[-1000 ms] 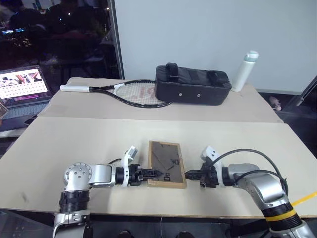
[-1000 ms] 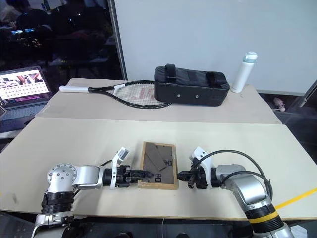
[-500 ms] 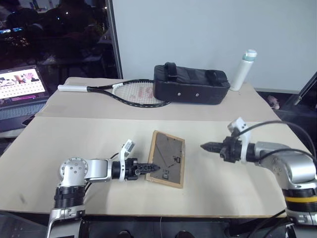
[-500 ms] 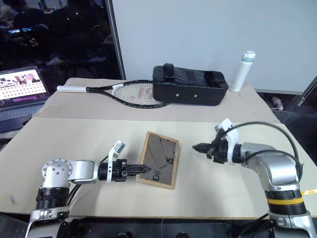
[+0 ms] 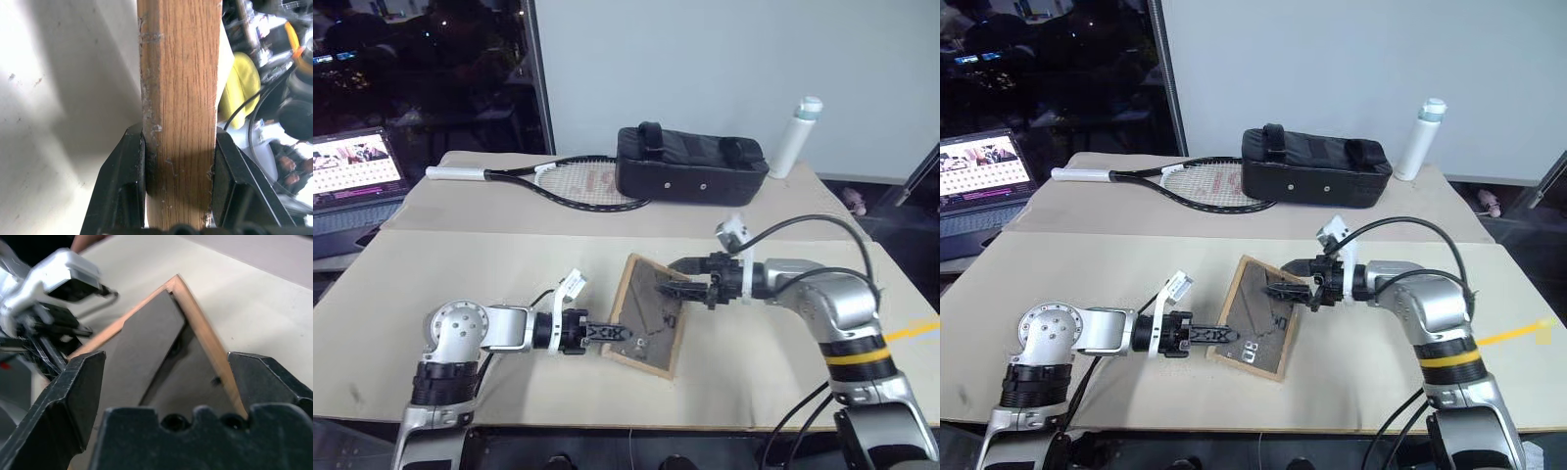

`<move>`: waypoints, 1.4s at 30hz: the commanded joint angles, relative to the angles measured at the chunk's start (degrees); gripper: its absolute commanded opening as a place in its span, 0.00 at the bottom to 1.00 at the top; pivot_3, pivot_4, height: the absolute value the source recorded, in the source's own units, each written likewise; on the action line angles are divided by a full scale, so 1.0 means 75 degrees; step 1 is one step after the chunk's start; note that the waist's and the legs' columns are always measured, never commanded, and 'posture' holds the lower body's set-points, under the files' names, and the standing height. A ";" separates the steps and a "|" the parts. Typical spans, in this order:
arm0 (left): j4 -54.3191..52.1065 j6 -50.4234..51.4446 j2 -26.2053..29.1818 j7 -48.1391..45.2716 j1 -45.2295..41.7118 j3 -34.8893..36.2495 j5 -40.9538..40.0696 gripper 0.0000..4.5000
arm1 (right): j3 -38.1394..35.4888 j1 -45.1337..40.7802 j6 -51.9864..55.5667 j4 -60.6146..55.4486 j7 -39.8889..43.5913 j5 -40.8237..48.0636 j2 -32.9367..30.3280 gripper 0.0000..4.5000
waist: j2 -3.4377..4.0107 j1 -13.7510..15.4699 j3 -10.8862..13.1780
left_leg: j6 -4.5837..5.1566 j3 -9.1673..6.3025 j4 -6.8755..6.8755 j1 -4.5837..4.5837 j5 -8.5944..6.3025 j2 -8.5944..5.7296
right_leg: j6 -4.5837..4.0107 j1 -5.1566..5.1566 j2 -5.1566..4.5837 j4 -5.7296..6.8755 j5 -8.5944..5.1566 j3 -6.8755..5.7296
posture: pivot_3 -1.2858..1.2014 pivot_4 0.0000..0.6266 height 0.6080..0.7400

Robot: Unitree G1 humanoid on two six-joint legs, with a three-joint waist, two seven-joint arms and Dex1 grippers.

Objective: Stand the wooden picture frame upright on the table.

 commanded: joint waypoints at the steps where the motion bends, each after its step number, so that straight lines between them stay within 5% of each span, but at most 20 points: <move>1: 0.0095 -0.0120 0.0051 -0.0235 -0.0293 -0.0068 0.0213 0.25 | 0.0510 0.0056 -0.0254 -0.0505 0.1114 0.0247 -0.0022 0.99 | 0.0000 0.0021 0.0000 | 0.0000 0.0000 -0.0002 0.0000 0.0000 0.0000 | -0.0001 0.0003 0.0000 -0.0002 -0.0001 -0.0001 | 0.52 0.24 0.77; 14: 0.0959 0.0425 -0.0186 -0.0069 -0.0491 0.0429 0.0269 0.25 | -0.0595 0.0563 -0.0024 -0.1174 0.0584 0.0972 0.0042 0.99 | -0.0008 0.0064 0.0008 | -0.0007 -0.0007 -0.0015 0.0001 0.0005 0.0002 | -0.0006 -0.0002 0.0002 0.0006 -0.0007 -0.0009 | 0.52 0.24 0.77; 36: 0.0963 0.0425 -0.0356 -0.0155 -0.0708 0.0513 0.0460 0.25 | 0.0201 0.0724 0.0484 -0.1347 0.0175 0.0801 0.0389 0.99 | -0.0008 0.0066 0.0008 | -0.0007 -0.0008 -0.0019 0.0001 0.0005 0.0002 | -0.0008 -0.0003 0.0002 0.0005 -0.0008 -0.0010 | 0.52 0.24 0.77; 42: 0.0904 0.0422 -0.0324 -0.0252 -0.0705 0.0466 0.0542 0.25 | -0.0003 0.0390 0.0229 -0.0370 -0.0401 0.0121 0.0234 0.99 | -0.0008 0.0061 0.0008 | -0.0007 -0.0008 -0.0019 0.0001 0.0005 0.0002 | -0.0008 -0.0003 0.0002 0.0005 -0.0008 -0.0010 | 0.52 0.24 0.77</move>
